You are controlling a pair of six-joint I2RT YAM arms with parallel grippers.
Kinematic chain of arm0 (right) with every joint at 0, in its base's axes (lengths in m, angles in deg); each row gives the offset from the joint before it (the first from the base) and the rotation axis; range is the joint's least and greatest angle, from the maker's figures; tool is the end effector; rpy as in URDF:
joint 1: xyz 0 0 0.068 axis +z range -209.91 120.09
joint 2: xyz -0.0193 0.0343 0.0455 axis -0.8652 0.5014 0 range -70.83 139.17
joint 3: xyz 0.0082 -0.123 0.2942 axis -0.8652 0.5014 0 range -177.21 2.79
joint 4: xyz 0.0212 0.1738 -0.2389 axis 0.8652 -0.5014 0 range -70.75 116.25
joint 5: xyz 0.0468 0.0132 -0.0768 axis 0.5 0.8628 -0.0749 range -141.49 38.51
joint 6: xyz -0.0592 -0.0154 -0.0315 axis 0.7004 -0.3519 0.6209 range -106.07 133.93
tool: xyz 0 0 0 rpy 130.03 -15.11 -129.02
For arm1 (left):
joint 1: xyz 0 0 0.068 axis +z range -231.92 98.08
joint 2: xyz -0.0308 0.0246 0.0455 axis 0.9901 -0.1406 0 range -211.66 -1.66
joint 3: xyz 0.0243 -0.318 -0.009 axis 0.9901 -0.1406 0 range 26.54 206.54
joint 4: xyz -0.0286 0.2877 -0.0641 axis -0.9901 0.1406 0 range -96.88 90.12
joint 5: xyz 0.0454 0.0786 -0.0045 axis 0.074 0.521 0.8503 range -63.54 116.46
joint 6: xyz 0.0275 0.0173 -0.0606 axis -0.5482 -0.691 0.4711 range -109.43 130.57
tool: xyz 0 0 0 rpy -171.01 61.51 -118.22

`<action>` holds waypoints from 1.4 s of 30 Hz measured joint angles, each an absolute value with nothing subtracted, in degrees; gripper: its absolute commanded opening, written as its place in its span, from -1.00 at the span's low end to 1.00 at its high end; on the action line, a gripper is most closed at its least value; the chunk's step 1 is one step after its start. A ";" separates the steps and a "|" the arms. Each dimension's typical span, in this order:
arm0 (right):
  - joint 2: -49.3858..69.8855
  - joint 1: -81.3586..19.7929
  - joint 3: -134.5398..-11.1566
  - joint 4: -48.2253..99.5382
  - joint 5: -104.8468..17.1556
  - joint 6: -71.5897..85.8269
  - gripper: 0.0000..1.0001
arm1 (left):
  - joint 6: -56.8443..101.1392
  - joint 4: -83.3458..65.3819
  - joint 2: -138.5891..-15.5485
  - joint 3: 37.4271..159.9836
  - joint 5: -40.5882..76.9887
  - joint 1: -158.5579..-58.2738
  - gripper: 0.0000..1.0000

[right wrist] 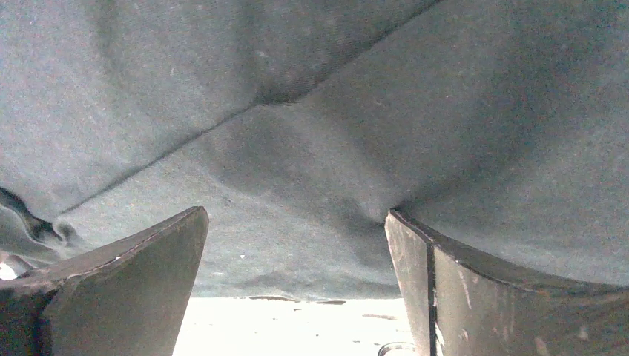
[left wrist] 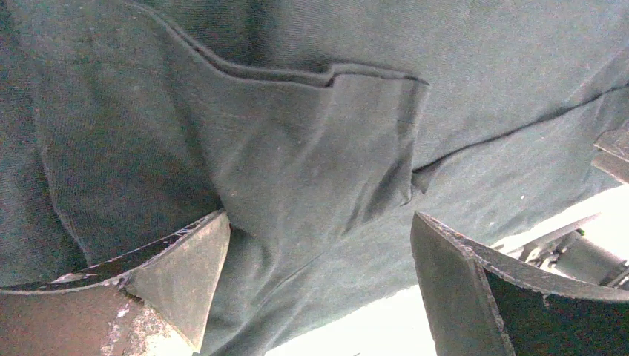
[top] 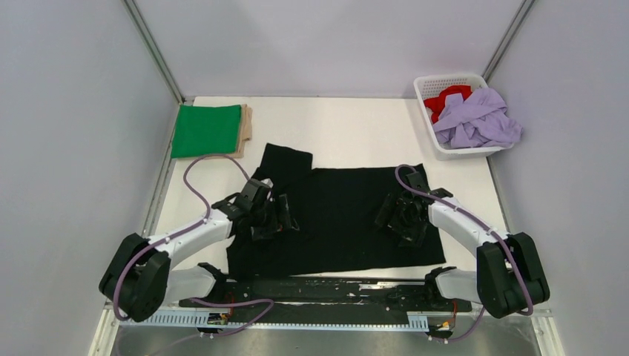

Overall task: Fold and stack the t-shirts
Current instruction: Fold the flattened tshirt in 1/3 of the way

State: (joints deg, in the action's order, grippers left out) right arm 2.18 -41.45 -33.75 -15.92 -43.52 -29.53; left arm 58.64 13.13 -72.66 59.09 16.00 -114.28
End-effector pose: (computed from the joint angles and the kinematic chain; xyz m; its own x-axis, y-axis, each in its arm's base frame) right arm 0.2030 0.0759 0.1656 -0.9085 0.4149 -0.0493 0.3934 0.8891 0.2340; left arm 0.2006 -0.1390 0.1703 -0.9323 -0.2753 -0.2345 -0.1302 0.8604 -0.4926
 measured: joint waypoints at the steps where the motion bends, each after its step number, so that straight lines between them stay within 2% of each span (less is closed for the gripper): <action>1: 2.07 -41.43 -33.55 -16.45 -43.34 -30.10 1.00 | 59.43 13.85 -70.92 57.96 16.09 -114.49 1.00; 13: -0.72 -41.17 -31.32 -23.92 -45.75 -37.73 1.00 | 65.13 24.41 -62.00 55.22 24.75 -114.73 1.00; 20: -0.86 -41.17 -31.39 -24.58 -49.27 -39.54 1.00 | 65.59 25.55 -70.83 60.51 27.43 -114.08 1.00; 29: 2.55 -44.51 -33.66 -23.68 -51.48 -38.21 1.00 | 63.25 28.72 -83.09 69.39 22.52 -108.09 1.00; 38: -2.28 -45.19 -35.34 -22.76 -50.84 -35.34 1.00 | 57.57 29.02 -80.14 70.59 25.03 -107.33 1.00; 42: -7.57 -45.39 -40.37 -22.28 -48.92 -32.22 1.00 | 54.10 31.89 -77.12 76.95 25.34 -107.04 1.00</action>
